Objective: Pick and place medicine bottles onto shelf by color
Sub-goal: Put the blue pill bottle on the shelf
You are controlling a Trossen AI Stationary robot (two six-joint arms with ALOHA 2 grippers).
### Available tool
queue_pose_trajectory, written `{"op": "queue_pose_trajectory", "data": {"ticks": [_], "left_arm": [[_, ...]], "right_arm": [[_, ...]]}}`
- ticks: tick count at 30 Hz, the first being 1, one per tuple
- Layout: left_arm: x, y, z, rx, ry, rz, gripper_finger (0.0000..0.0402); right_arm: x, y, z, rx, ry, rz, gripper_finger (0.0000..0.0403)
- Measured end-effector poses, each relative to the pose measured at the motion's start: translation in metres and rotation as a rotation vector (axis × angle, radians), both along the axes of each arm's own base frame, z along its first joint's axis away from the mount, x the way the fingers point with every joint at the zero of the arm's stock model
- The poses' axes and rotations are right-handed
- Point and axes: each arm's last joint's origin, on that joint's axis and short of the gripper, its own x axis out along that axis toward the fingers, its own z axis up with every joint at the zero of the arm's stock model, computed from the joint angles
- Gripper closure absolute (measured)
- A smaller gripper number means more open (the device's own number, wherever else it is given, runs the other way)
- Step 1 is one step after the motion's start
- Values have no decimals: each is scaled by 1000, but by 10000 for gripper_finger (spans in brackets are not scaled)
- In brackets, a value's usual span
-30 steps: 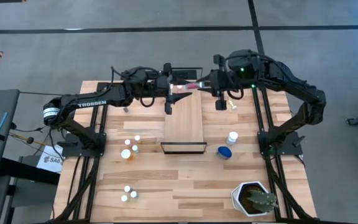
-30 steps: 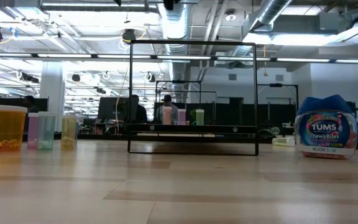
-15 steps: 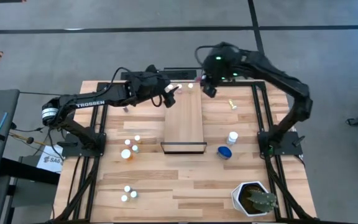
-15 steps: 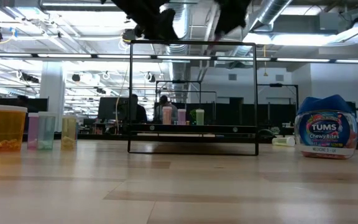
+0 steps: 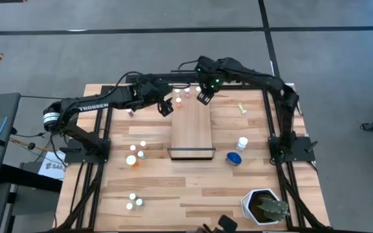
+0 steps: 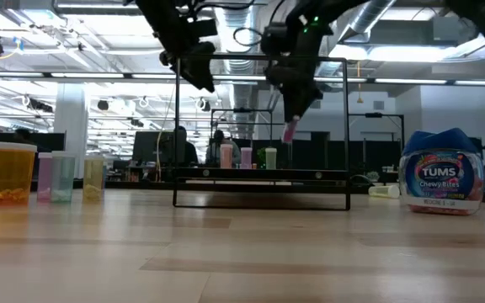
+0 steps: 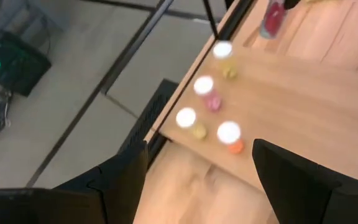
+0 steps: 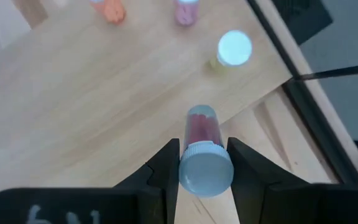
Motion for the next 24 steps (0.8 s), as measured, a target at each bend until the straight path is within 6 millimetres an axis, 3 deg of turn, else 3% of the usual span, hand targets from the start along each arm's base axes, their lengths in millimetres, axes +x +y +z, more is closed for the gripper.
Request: {"op": "queue_pose_trajectory", "data": {"ticks": [19,24], "left_arm": [[-10,11,-5,-32,63,54,123],[-11,12,-5,-30,66,52,123]], "right_arm": [[25,-13,-60,106,75,-90,274],[24,-18,-60,101,65,-102,274]]}}
